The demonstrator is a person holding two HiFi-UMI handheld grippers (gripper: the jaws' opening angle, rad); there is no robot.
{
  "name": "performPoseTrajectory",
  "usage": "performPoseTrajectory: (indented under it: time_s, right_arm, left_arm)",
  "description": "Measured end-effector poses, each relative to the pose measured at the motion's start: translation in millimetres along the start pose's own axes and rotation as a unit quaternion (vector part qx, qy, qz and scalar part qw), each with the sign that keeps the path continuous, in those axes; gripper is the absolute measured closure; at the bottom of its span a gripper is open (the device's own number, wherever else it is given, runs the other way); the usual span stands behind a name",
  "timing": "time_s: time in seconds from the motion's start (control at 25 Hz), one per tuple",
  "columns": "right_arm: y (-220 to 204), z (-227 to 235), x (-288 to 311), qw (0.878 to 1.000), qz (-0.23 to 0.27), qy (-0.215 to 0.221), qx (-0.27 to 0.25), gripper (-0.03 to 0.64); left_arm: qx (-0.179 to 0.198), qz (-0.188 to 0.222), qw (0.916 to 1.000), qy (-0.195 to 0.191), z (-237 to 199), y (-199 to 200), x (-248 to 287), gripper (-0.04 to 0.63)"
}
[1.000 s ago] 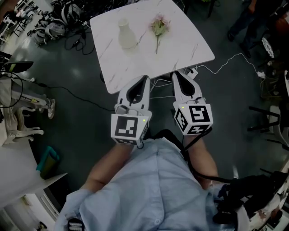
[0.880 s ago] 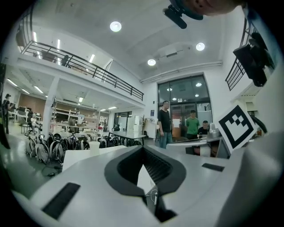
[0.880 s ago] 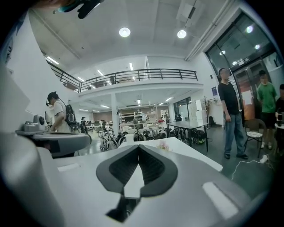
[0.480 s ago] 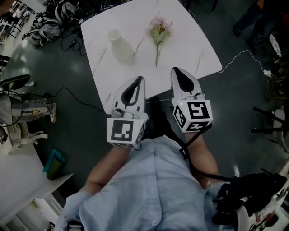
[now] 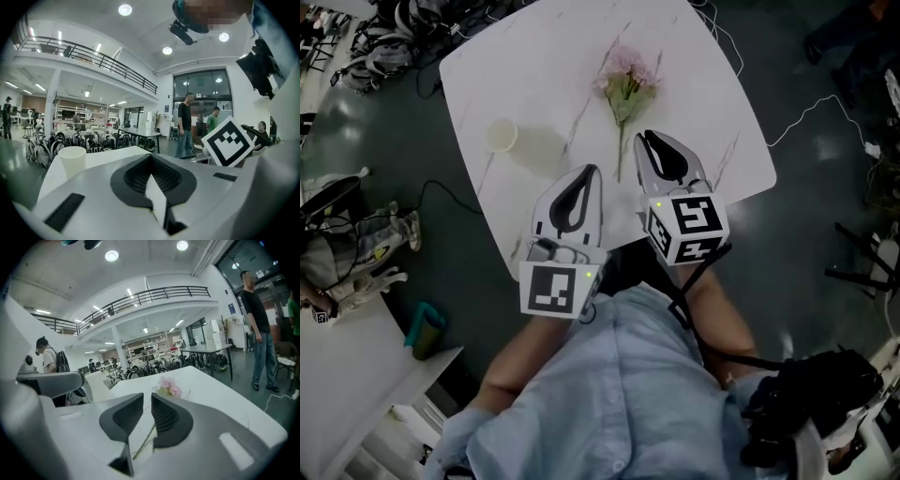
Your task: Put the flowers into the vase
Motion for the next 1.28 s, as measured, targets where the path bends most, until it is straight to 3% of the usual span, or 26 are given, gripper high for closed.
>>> performPoseTrajectory:
  time_s: [0.12, 0.24, 0.44, 0.68, 0.76, 0.88, 0.96, 1.28]
  right_arm:
    - [-6.3, 22.3, 28.3, 0.999, -0.026, 0.003, 0.033, 0.461]
    - [-15.3, 40.4, 54.2, 0.996, -0.049, 0.005, 0.081, 0.389]
    - [-25.1, 67.9, 95.7, 0.988, -0.082, -0.001, 0.131, 0.357]
    - [-39.5, 88.4, 129.1, 0.983, -0.119, -0.025, 0.14, 0.357]
    - [-46.7, 97.1, 135.7, 0.981, -0.136, -0.039, 0.137, 0.364]
    - [-55.2, 107.5, 138.3, 0.978, -0.15, -0.054, 0.134, 0.492]
    - [-56.5, 109.4, 138.8, 0.978, -0.148, -0.047, 0.136, 0.541]
    - [-28.8, 94.7, 136.6, 0.988, -0.094, -0.02, 0.12, 0.588]
  left_arm:
    - [-0.006, -0.012, 0.9999, 0.008, -8.9, -2.4, 19.3, 0.591]
    - [-0.02, -0.028, 0.9993, 0.016, -18.0, -8.2, 31.6, 0.591]
    - [-0.035, -0.051, 0.9978, 0.025, -37.6, -18.0, 48.5, 0.591]
    - [-0.065, -0.073, 0.9942, 0.045, -62.5, -37.9, 66.3, 0.591]
    - [-0.072, -0.078, 0.9932, 0.048, -67.3, -42.7, 71.7, 0.591]
    - [-0.081, -0.083, 0.9922, 0.046, -69.2, -48.3, 73.0, 0.591]
    - [-0.086, -0.088, 0.9913, 0.046, -69.5, -52.0, 71.3, 0.591]
    - [-0.086, -0.073, 0.9922, 0.052, -71.9, -45.9, 57.6, 0.589]
Point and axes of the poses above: the fingertips, and each gripper's own axes: x forward along the fingers, z to its right, y out of its top, the point moved 5 cm from there along -x, backward along the fingers, and after that the axes turned 14 degrees about y, right-handed, at the moved point
